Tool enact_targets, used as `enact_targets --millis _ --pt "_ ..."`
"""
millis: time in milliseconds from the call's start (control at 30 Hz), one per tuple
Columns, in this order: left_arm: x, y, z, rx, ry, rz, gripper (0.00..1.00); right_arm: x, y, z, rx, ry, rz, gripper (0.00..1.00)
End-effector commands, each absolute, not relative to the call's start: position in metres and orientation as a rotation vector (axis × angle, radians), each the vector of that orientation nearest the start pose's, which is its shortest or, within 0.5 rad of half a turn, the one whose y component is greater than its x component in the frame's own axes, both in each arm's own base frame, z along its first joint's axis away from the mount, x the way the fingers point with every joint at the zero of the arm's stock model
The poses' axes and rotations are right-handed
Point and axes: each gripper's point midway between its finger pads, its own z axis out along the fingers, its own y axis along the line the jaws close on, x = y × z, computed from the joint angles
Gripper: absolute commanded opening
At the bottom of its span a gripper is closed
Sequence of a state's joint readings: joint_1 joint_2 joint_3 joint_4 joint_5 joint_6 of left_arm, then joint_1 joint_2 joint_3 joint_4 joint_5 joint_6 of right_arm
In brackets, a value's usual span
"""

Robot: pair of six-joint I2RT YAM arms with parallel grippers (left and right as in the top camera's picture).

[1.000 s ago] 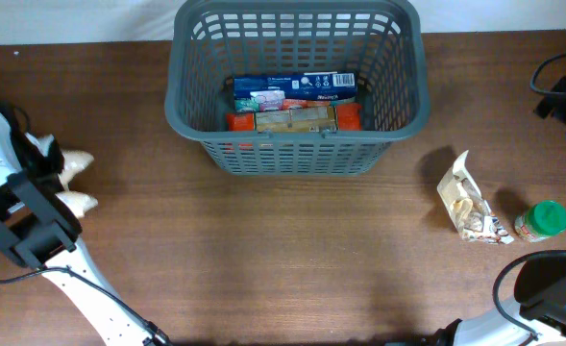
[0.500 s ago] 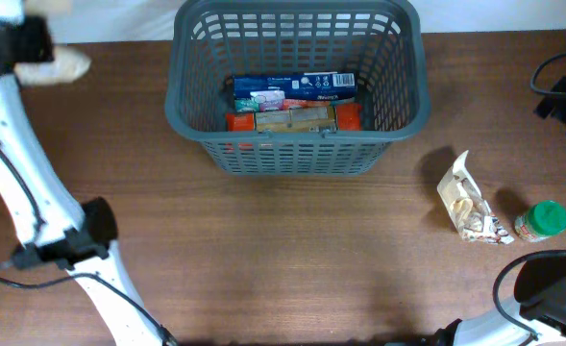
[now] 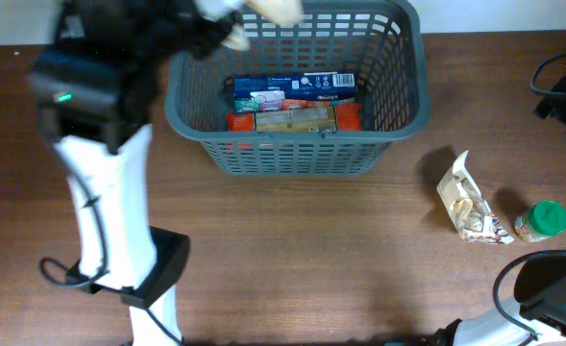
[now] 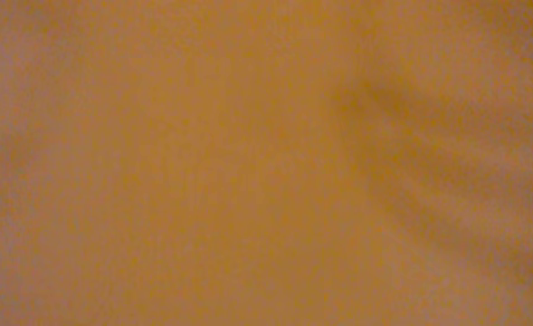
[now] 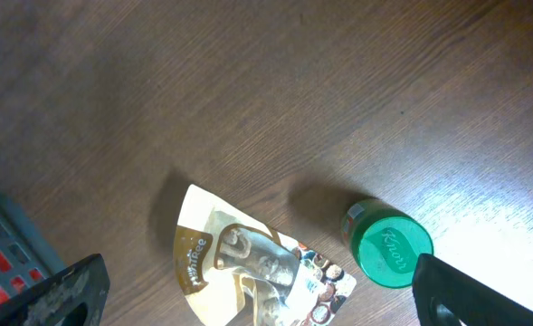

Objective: Pack container
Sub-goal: 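Drop the snack pouch into the basket with the left gripper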

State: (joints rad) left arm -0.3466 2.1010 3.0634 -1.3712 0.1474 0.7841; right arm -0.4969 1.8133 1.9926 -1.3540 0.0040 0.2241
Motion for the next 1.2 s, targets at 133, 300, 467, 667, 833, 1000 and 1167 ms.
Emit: enact_targets --millis 133,300,467,667,833,1000,1167 --pt "0.474 -0.264 0.354 1.488 1.684 0.075 0.02 0.357 -0.201 0.248 0.974 2.562 -0.107 0.99" --pt "0.497 -0.294 0.275 1.582 1.76 0.025 0.02 0.357 -0.201 0.248 0.974 2.562 -0.107 0.99" --pt "0.489 -0.312 0.218 1.691 1.838 -0.031 0.02 0.357 -0.201 0.248 0.974 2.562 -0.107 0.99" --pt "0.478 -0.318 0.175 1.775 1.916 -0.07 0.02 0.357 -0.201 0.248 0.974 2.562 -0.107 0.99" --pt "0.477 -0.317 0.168 1.772 1.95 -0.083 0.15 0.357 -0.201 0.248 0.974 2.562 -0.107 0.99" --pt "0.48 -0.317 0.178 1.62 2.044 -0.118 0.99 0.357 -0.201 0.248 0.974 2.562 -0.107 0.99" --pt "0.486 -0.302 0.23 1.439 2.051 -0.126 0.99 0.357 -0.201 0.248 0.974 2.562 -0.107 0.99"
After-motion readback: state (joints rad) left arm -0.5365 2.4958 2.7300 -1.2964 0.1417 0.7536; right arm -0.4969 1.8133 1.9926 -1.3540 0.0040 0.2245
